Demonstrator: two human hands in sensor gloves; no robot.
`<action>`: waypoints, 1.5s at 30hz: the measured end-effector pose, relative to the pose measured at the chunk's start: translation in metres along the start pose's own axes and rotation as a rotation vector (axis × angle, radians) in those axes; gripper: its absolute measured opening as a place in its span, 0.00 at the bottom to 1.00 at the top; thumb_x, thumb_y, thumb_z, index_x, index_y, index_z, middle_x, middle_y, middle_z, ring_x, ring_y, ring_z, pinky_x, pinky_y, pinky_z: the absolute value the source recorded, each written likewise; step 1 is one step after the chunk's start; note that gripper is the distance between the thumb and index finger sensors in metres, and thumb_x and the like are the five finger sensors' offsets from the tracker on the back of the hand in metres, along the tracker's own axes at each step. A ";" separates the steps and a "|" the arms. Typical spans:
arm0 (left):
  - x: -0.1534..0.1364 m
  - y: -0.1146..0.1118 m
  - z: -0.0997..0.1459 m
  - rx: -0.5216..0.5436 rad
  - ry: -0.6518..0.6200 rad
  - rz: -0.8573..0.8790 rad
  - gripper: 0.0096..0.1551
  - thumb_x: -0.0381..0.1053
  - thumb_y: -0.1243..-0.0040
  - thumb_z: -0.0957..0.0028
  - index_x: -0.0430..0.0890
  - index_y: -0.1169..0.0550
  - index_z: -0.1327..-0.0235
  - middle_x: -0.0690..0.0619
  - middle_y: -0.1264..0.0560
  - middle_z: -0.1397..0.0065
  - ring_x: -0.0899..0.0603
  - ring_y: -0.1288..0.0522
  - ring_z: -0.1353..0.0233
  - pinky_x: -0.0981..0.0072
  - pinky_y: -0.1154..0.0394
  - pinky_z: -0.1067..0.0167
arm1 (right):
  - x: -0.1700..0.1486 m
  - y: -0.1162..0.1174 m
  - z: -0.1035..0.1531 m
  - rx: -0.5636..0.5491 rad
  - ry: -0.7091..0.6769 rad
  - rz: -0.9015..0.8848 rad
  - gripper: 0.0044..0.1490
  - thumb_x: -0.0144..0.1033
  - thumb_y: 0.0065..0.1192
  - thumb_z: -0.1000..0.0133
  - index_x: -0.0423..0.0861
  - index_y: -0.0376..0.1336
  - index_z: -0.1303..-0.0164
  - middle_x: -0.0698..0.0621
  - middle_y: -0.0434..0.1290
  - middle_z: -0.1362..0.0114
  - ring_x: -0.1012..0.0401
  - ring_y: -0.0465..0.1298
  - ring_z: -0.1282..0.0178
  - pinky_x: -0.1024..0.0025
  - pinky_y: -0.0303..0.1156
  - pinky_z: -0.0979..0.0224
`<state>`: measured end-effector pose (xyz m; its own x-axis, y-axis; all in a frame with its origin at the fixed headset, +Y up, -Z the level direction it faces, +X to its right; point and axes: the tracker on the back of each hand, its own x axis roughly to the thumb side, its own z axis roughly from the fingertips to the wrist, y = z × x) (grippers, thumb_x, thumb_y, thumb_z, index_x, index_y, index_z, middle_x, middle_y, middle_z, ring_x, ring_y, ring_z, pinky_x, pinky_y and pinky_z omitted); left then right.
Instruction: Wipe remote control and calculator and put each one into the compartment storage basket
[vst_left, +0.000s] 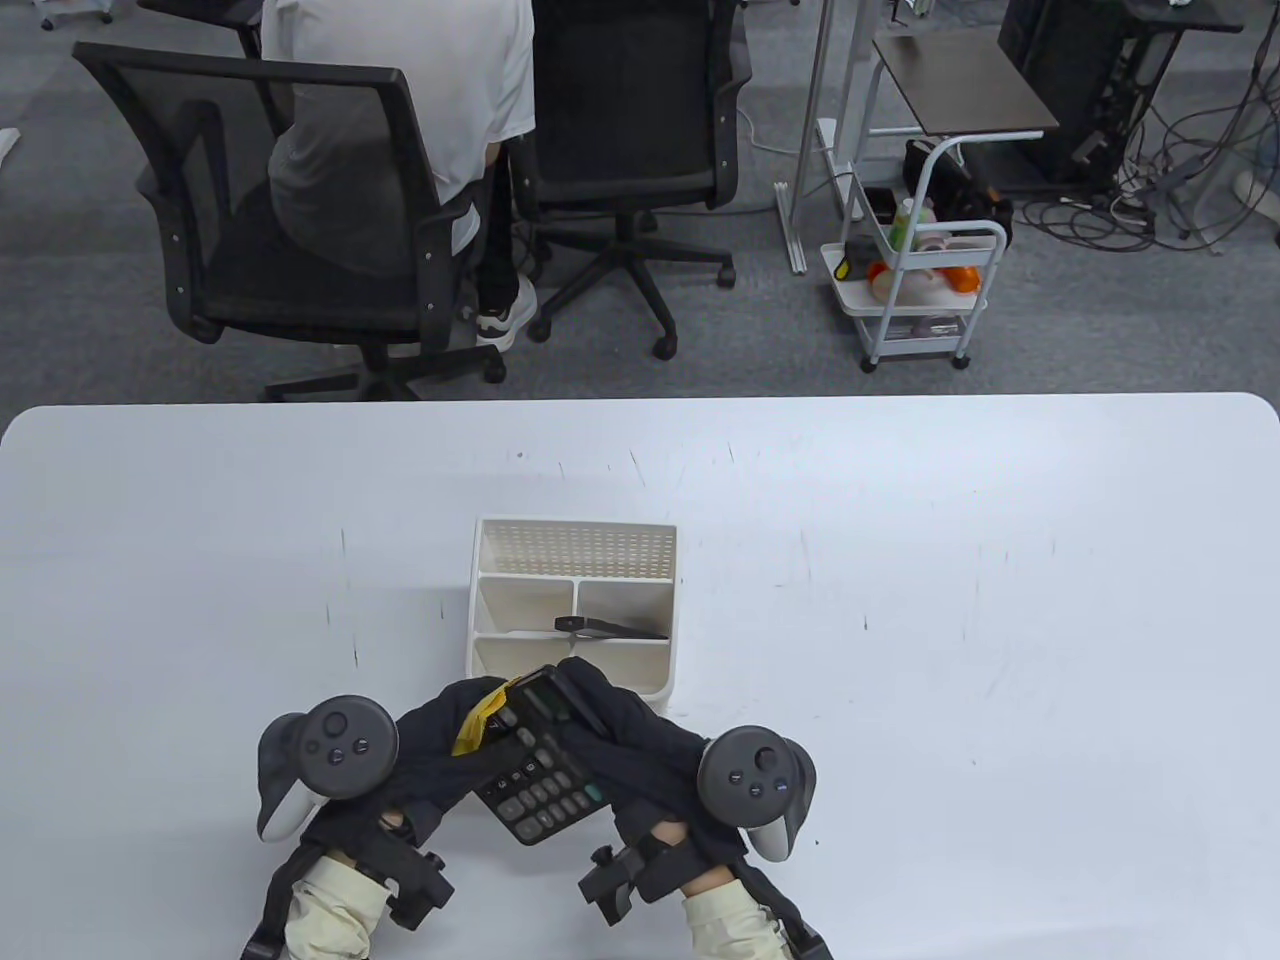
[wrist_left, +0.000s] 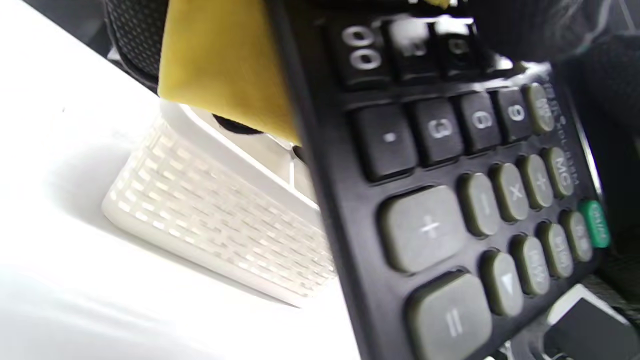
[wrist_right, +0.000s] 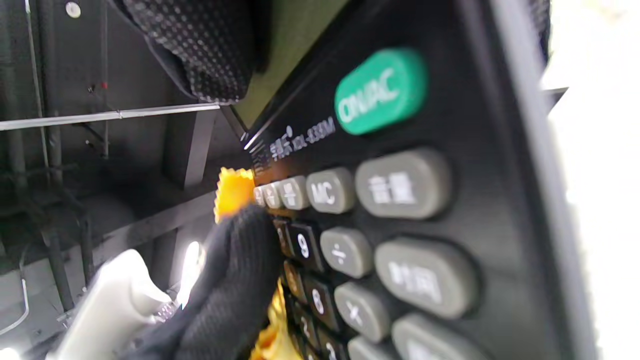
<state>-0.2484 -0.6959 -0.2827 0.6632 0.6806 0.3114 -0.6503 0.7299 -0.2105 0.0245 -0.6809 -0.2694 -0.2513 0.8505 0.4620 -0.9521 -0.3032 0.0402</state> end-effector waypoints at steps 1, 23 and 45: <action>-0.002 0.001 -0.001 -0.009 0.002 0.021 0.38 0.71 0.37 0.52 0.56 0.30 0.31 0.55 0.18 0.37 0.41 0.17 0.36 0.42 0.24 0.36 | -0.001 -0.003 -0.001 -0.008 0.001 -0.016 0.35 0.38 0.68 0.41 0.35 0.66 0.26 0.34 0.80 0.36 0.46 0.84 0.47 0.46 0.79 0.46; 0.039 0.025 0.034 0.614 -0.247 -0.221 0.25 0.57 0.28 0.57 0.65 0.25 0.47 0.62 0.18 0.39 0.48 0.15 0.37 0.48 0.19 0.41 | -0.037 -0.003 0.004 0.064 0.258 -0.394 0.62 0.64 0.41 0.35 0.24 0.37 0.15 0.22 0.61 0.21 0.35 0.71 0.31 0.29 0.60 0.33; 0.061 -0.031 0.014 0.331 -0.345 -0.740 0.32 0.56 0.50 0.41 0.58 0.38 0.21 0.49 0.38 0.15 0.37 0.37 0.17 0.37 0.36 0.26 | -0.039 -0.024 0.008 -0.247 0.302 -0.524 0.54 0.33 0.52 0.35 0.21 0.27 0.23 0.34 0.68 0.30 0.47 0.81 0.42 0.49 0.77 0.39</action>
<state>-0.1927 -0.6774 -0.2443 0.8429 -0.0553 0.5352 -0.2075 0.8843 0.4183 0.0586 -0.7100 -0.2810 0.2535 0.9530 0.1656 -0.9648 0.2616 -0.0285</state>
